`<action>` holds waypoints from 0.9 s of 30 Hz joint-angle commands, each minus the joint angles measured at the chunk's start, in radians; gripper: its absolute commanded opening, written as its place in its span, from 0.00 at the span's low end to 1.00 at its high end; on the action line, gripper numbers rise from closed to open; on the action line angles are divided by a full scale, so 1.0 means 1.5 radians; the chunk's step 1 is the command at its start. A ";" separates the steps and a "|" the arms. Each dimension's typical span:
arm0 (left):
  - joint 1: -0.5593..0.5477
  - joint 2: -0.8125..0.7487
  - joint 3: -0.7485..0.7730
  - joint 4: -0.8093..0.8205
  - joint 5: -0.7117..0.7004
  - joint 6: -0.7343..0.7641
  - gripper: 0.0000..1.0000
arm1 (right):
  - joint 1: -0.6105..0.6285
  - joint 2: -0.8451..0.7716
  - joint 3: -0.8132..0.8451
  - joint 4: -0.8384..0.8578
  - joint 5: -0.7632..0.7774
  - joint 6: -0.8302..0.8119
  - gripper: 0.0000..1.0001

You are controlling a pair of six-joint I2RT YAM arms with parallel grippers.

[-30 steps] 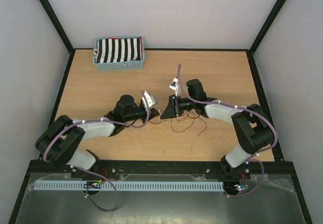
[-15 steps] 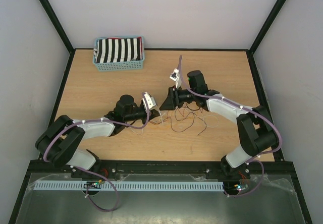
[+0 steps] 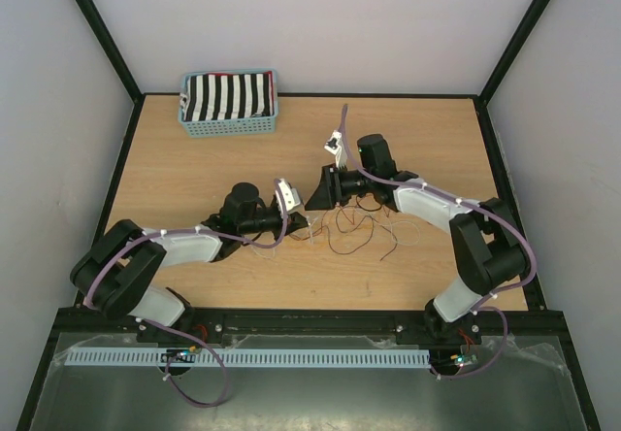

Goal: Zip-tie the wires
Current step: Tie the cable at the center of the board.

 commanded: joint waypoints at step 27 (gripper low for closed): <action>0.003 0.012 0.014 0.016 0.006 -0.013 0.00 | 0.025 0.009 -0.029 0.031 -0.026 0.015 0.39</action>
